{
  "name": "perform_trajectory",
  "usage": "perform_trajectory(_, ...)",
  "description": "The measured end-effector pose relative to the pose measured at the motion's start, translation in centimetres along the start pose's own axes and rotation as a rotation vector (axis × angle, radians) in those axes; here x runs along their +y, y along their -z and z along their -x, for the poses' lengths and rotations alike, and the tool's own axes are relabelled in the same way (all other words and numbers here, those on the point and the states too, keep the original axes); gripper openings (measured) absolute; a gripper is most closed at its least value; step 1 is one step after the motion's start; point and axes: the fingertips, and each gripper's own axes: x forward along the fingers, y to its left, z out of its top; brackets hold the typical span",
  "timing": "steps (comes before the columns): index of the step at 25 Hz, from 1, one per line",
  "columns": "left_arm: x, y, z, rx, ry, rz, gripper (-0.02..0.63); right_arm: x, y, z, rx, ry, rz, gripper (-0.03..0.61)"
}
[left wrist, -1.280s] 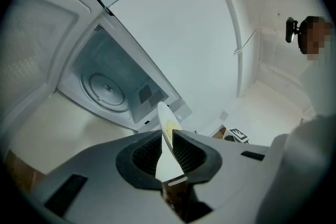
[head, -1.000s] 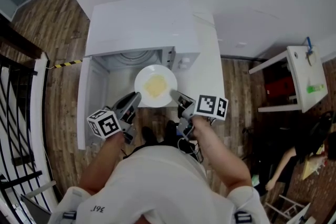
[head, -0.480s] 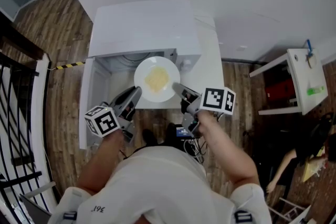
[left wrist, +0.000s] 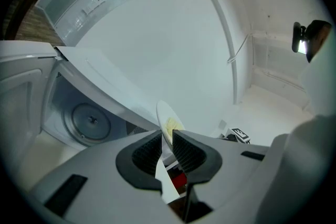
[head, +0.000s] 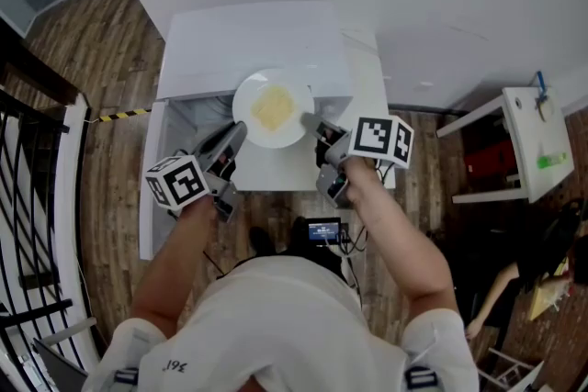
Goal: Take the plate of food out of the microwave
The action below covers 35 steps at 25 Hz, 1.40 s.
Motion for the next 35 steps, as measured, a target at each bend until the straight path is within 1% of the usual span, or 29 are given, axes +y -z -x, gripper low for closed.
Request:
perform_trajectory(8, 1.9, -3.9, -3.0, -0.023, -0.042, -0.009, 0.067, 0.5, -3.9, -3.2, -0.016, 0.017, 0.009, 0.034)
perform_trajectory(13, 2.9, -5.4, -4.3, -0.028, -0.079, -0.022, 0.067, 0.6, -5.8, -4.9, -0.01, 0.033, 0.028, 0.035)
perform_trajectory(22, 5.3, -7.6, -6.4, -0.018, -0.157, 0.0, 0.067, 0.2, -8.5, -7.9, 0.01, 0.085, 0.035, 0.035)
perform_trajectory(24, 5.8, -8.3, -6.8, -0.017, -0.183, -0.006, 0.067, 0.2, -9.2, -8.6, 0.012, 0.093, 0.034, 0.035)
perform_trajectory(29, 7.2, -9.3, -7.8, 0.02, -0.253, -0.034, 0.067, -0.2, -10.1, -10.2, 0.016, 0.122, 0.025, 0.035)
perform_trajectory(35, 8.1, -10.0, -8.7, 0.103, -0.323, -0.071, 0.067, -0.5, -10.8, -11.3, 0.019, 0.167, 0.026, 0.035)
